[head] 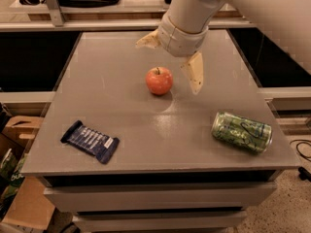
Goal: Move apple near rxbar blueberry
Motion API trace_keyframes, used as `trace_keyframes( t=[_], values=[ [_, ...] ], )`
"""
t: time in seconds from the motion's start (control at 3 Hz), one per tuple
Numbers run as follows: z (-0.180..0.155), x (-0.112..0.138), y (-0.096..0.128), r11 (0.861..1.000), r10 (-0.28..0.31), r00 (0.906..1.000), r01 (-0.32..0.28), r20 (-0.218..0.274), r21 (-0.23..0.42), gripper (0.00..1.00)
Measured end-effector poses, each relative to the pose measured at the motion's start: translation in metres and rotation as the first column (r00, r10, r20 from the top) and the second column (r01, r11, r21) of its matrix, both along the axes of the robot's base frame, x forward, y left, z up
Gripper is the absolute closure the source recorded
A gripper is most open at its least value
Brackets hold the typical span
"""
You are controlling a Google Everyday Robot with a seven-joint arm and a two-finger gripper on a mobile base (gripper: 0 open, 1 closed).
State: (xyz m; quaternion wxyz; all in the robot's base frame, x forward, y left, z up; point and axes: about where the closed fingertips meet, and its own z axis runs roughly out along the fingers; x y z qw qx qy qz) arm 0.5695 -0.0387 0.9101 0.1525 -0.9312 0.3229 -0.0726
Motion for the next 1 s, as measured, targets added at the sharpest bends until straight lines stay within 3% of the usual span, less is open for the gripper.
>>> trace_keyframes(
  t=[1.0],
  values=[
    [-0.036, 0.033, 0.011, 0.992, -0.096, 0.9952, 0.094, -0.019, -0.082, 0.0]
  ],
)
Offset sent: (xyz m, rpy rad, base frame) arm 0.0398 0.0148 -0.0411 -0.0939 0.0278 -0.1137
